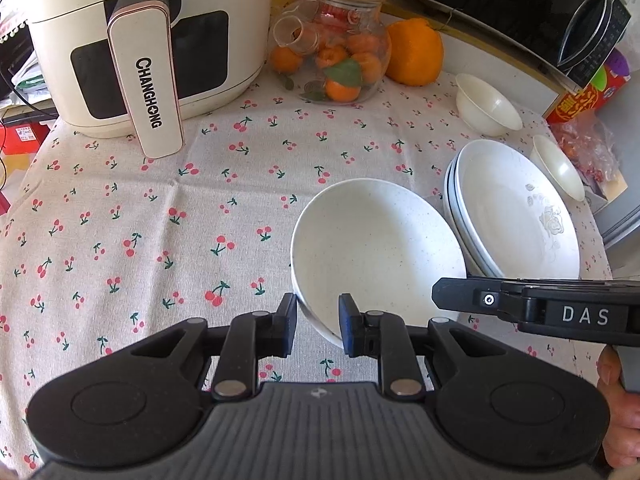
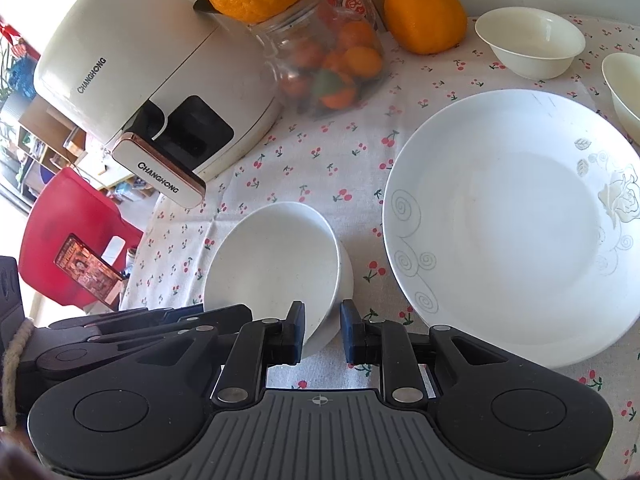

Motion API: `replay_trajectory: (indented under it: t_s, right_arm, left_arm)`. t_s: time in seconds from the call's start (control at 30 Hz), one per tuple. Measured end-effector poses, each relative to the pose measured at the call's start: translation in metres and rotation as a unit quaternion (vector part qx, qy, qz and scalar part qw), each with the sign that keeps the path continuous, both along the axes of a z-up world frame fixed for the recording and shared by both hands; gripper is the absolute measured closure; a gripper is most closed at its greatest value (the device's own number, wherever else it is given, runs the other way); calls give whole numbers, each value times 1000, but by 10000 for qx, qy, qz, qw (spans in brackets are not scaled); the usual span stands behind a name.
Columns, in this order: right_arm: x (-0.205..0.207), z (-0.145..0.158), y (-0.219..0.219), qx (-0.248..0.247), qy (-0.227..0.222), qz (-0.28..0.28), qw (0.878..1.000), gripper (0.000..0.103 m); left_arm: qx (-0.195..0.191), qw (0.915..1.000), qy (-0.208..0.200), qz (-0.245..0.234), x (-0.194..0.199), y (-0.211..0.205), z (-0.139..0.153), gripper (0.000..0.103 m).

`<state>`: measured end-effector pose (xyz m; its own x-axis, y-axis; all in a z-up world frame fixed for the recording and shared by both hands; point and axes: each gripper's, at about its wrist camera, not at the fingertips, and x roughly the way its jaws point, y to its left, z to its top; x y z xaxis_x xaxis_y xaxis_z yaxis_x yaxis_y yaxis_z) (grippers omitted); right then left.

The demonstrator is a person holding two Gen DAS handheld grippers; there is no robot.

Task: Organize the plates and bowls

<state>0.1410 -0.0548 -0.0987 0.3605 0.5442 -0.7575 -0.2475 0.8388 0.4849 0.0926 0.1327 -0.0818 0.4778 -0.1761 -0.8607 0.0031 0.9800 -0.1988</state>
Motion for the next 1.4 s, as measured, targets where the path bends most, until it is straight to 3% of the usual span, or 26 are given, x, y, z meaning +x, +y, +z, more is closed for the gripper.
replay_trajectory:
  t_s: [0.17, 0.4, 0.5, 0.63, 0.7, 0.83, 0.9, 1.13, 1.4]
  right_arm:
    - [0, 0, 0, 22, 6, -10, 10000, 82]
    - [2, 0, -2, 78, 96, -20, 9999, 82]
    - [3, 2, -5, 127, 155, -68, 9998, 69]
    - [2, 7, -9, 255, 223, -25, 9994, 62]
    - [0, 11, -12, 323, 205, 25, 9993, 54]
    - [-5, 24, -18, 467, 96, 121, 9988, 48]
    - [-8, 32, -23, 530, -11, 140, 9985, 39]
    - [-12, 51, -43, 494, -376, 13, 9981, 31]
    - [-11, 63, -72, 268, -802, -283, 9960, 22]
  left_arm:
    - [-62, 10000, 10, 0, 1, 1, 1, 83]
    - [-107, 9999, 11, -52, 3, 0, 3, 72]
    - [-112, 9999, -23, -55, 4, 0, 6, 62]
    - [-69, 9999, -128, -57, 3, 1, 12, 47]
    - [-48, 9998, -173, -79, 4, 0, 14, 43]
    - [-75, 9997, -229, -79, 5, -3, 16, 32]
    - [-69, 9996, -260, -80, 5, -6, 18, 28]
    - [-72, 9985, -480, -263, 7, -22, 27, 16]
    - [-150, 9968, -715, -334, 15, -42, 39, 8]
